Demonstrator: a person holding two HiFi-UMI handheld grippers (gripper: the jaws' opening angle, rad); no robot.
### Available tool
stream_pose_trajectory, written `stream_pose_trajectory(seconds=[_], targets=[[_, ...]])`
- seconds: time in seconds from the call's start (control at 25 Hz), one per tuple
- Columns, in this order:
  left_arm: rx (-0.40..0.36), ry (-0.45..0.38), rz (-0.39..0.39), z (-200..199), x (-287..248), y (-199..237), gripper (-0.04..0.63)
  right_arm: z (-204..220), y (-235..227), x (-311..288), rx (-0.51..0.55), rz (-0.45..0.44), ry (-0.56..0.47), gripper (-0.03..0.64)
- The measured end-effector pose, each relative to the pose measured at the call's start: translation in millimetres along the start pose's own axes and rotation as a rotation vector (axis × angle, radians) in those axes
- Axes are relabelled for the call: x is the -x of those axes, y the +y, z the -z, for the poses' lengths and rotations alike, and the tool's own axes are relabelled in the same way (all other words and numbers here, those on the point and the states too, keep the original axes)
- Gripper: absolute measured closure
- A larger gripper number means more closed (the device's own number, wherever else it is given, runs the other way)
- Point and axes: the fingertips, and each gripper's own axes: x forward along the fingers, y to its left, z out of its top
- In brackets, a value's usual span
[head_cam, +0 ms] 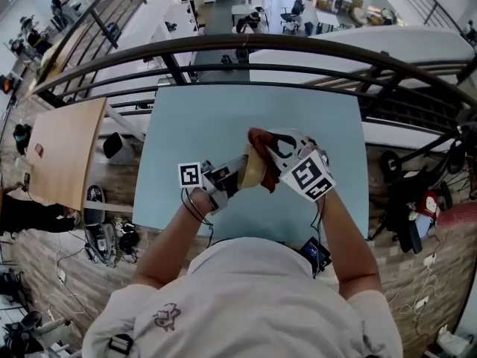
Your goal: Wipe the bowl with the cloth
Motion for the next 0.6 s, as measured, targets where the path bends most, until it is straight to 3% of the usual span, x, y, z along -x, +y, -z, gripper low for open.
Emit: stream_pose_trajectory(seconds=[0.12, 0.24, 0.36, 0.6], targets=[[-0.003, -0.024, 0.071, -8, -10, -20, 0.574, 6, 2, -4, -0.055, -0.028, -0.006, 0.525], [-0.022, -0.058, 0.081, -24, -13, -29, 0.574, 10, 13, -9, -0.071, -0.060, 0.003, 0.525], [-0.056, -0.112, 0.054, -45, -15, -30, 0.574, 12, 28, -13, -0.092, -0.091, -0.002, 0.523], [-0.094, -0.238, -0.076, -81, -3, -12, 0.574, -3, 61, -18, -0.118, -0.142, -0.045, 0.523]])
